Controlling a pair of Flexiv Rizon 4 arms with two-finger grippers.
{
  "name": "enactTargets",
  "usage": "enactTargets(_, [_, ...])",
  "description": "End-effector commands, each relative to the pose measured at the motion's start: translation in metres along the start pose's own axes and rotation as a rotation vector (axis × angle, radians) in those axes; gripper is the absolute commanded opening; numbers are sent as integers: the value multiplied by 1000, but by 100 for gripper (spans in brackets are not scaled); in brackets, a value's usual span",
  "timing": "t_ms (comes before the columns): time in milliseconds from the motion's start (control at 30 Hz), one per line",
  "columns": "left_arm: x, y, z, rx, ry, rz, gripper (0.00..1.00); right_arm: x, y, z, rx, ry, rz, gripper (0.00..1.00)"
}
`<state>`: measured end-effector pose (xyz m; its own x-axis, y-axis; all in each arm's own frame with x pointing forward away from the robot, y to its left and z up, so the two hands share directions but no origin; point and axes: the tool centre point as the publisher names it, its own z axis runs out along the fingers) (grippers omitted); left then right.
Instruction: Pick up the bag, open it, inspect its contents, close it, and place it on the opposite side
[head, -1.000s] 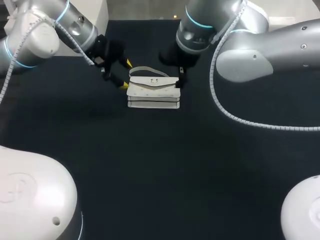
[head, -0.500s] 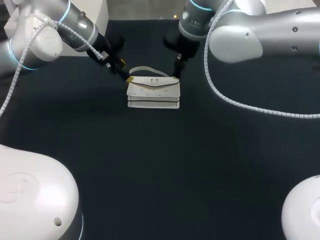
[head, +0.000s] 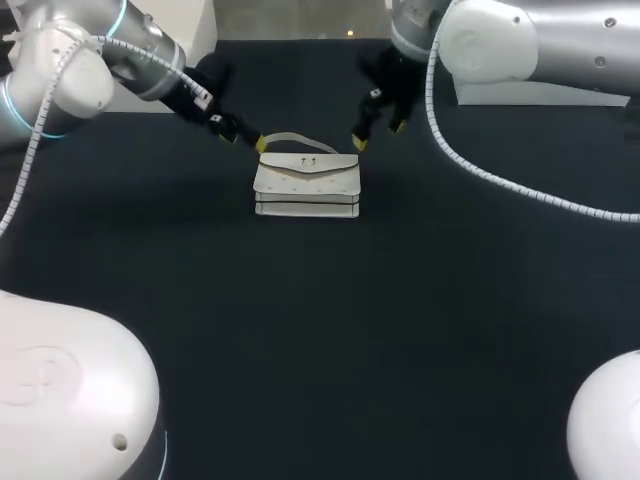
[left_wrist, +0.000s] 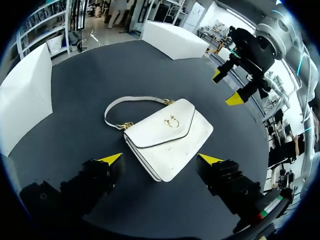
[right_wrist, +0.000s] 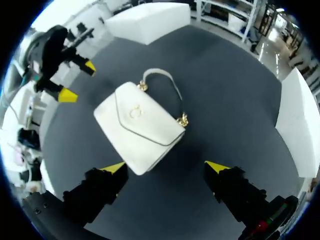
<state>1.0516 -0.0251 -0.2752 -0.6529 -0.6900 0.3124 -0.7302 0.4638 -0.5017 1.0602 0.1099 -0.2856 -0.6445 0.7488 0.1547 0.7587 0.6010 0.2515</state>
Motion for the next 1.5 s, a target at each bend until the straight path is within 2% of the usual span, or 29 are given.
enactTargets(33, [-8,8,2,80,136,-514,100,-9,-8,10,-158,293,564,100])
enactTargets(300, [-15,20,8,105,222,-736,100,-8,-13,18,-222,329,697,100])
enactTargets(433, [-16,24,14,118,239,-802,100,-4,-13,22,-228,325,736,100])
enactTargets(600, [-14,27,17,149,248,-872,100,-1,-15,27,-226,381,788,100])
enactTargets(667, [-14,28,17,158,244,-877,100,0,-16,31,-172,379,843,100])
enactTargets(700, [-14,28,16,156,214,-840,100,0,-16,34,-136,351,856,100])
enactTargets(733, [-14,28,16,156,214,-840,100,1,-15,35,-88,273,824,100])
enactTargets(1067, [-14,28,16,156,214,-840,100,1,-15,35,-88,273,824,100])
enactTargets(1133, [-15,29,23,117,269,-873,100,1,-15,37,-93,275,833,100])
enactTargets(1200, [-17,28,28,111,296,-921,100,-2,-15,39,-100,387,857,100])
enactTargets(1300, [-21,26,32,73,342,-952,100,-7,-13,44,-111,464,897,100])
enactTargets(1500, [-24,21,39,56,403,-945,100,-11,-5,50,-132,589,894,100])
